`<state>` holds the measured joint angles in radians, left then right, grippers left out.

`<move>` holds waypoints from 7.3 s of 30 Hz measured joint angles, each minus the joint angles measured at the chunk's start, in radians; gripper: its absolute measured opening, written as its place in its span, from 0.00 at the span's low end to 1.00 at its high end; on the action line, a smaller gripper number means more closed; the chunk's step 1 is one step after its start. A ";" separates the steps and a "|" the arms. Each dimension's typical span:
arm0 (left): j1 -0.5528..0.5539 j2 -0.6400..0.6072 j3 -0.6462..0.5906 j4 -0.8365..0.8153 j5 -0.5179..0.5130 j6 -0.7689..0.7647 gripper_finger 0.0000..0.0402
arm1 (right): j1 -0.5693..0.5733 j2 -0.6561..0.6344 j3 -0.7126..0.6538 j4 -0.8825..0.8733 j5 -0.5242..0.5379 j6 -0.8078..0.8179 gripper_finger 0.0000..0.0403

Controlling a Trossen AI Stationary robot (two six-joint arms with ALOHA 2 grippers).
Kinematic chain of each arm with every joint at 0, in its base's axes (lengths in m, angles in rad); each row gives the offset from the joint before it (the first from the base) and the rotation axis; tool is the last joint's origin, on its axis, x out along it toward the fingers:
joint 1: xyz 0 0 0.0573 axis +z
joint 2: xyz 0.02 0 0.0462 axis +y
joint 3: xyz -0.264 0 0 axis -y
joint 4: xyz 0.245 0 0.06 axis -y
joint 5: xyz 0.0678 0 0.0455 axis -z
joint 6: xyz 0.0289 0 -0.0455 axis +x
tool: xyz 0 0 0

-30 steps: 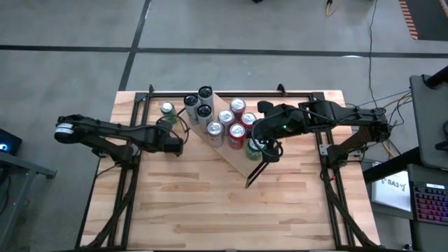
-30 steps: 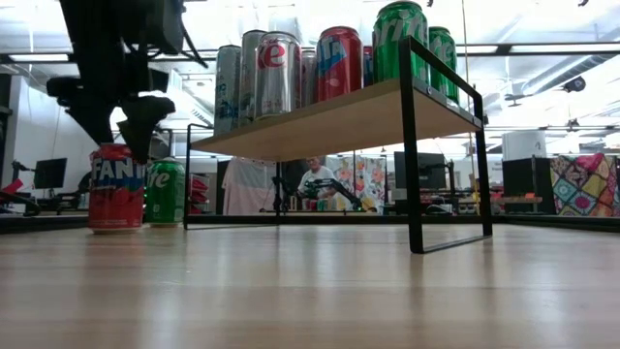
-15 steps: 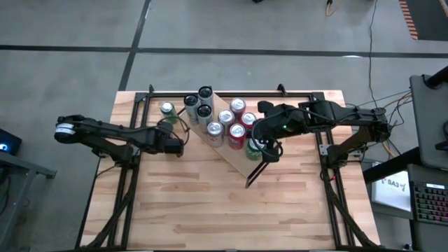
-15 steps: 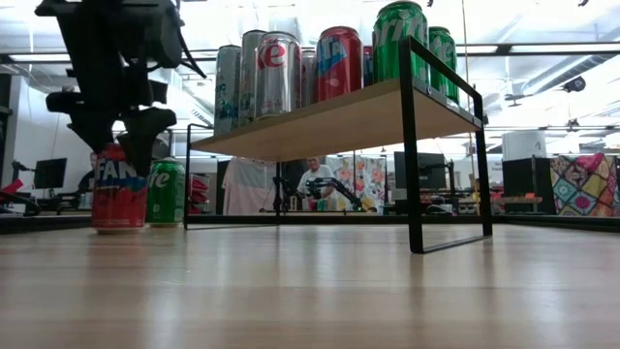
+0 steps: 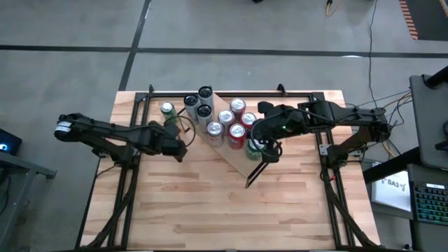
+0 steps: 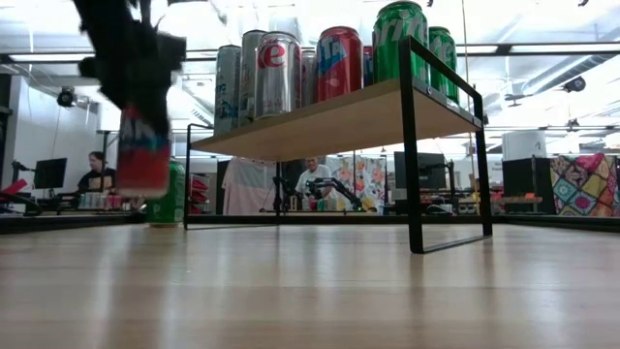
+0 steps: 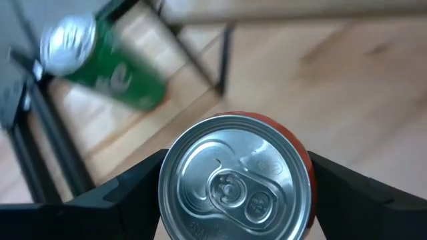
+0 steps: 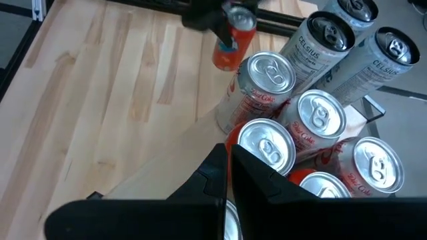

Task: Place canned beverage on shelf
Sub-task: Put the orange soda can on the shelf aligned with the other orange soda can

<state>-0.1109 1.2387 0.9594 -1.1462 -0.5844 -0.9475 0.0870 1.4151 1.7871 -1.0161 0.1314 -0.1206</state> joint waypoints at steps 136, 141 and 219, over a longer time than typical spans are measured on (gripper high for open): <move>-0.017 0.614 0.940 0.186 0.361 1.266 0.81 | 0.164 -0.155 -0.036 -0.274 -0.052 0.280 0.02; -0.017 0.614 0.940 0.185 0.334 1.261 0.81 | 0.164 -0.155 -0.036 -0.274 -0.052 0.279 0.02; -0.301 -0.126 -0.049 1.042 -0.099 1.171 0.10 | 0.167 0.004 -0.293 0.354 0.211 0.180 0.02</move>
<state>-0.4117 1.1122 0.9107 -0.1043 -0.6834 0.2238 0.2538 1.4189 1.4940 -0.6623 0.3427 0.0597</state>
